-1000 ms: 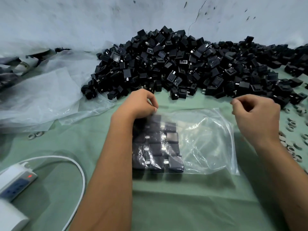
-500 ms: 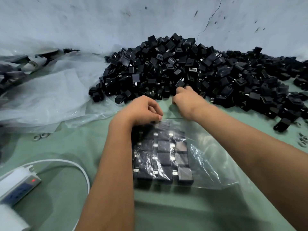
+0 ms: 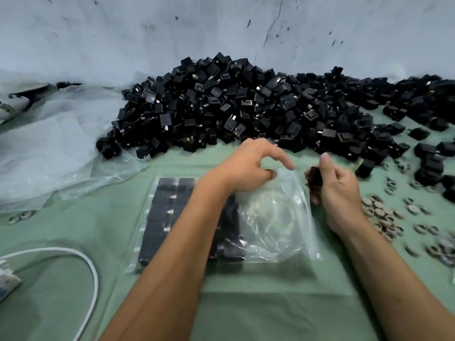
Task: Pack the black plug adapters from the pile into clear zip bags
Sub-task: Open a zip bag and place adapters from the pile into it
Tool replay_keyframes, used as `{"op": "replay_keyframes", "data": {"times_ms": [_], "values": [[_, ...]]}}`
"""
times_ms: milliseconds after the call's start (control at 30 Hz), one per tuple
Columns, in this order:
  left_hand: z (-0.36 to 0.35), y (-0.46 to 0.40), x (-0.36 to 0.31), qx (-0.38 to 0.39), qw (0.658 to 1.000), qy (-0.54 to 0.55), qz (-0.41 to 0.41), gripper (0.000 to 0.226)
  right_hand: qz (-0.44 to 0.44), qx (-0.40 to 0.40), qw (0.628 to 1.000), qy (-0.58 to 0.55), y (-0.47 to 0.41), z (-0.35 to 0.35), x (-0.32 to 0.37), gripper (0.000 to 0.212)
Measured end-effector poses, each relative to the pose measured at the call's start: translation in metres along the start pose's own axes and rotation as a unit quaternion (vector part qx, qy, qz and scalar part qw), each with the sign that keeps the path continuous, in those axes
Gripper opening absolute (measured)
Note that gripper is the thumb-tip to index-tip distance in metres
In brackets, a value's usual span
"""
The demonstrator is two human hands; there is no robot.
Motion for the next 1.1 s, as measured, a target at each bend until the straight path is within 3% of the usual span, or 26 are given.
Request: {"op": "replay_keyframes", "data": {"times_ms": [133,267,467,633,733,867,967,1100], "values": [[-0.021,0.001,-0.018,0.043,0.995,-0.071,-0.058,0.047,0.014,0.029,0.999,-0.028,-0.001,0.004,-0.001,0.019],[-0.01,0.001,-0.02,0.026,0.995,-0.076,-0.062,0.032,0.053,0.094,0.994,-0.021,0.006,-0.004,0.002,0.022],[0.001,0.002,-0.016,0.015,0.994,-0.09,-0.055,0.02,0.013,0.227,0.974,-0.005,0.014,-0.016,0.0,0.023],[0.004,0.001,-0.021,-0.006,0.995,-0.068,-0.069,0.012,0.11,0.282,0.951,0.063,0.023,-0.025,0.005,0.009],[0.009,0.002,-0.024,-0.017,0.998,-0.024,-0.055,0.014,0.123,0.311,0.939,0.076,0.029,-0.027,0.008,0.003],[0.012,0.001,-0.031,-0.027,0.998,0.004,-0.064,0.024,0.164,0.37,0.907,0.117,0.041,-0.032,0.014,0.024],[0.013,0.001,-0.034,-0.027,0.997,0.013,-0.067,0.027,0.159,0.371,0.907,0.12,0.046,-0.034,0.017,0.019],[0.015,0.002,-0.035,-0.031,0.997,0.024,-0.067,0.025,0.206,0.302,0.921,0.132,0.05,-0.041,0.021,0.02]]}}
Point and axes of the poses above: each hand's wrist, its own y-axis away from the middle knuckle, its own z-axis out of the back of the hand, x = y × z, the point moved 5 cm from there along -y, towards the middle knuckle, and after that the axes turned 14 degrees about -x, right-handed, at the moved point
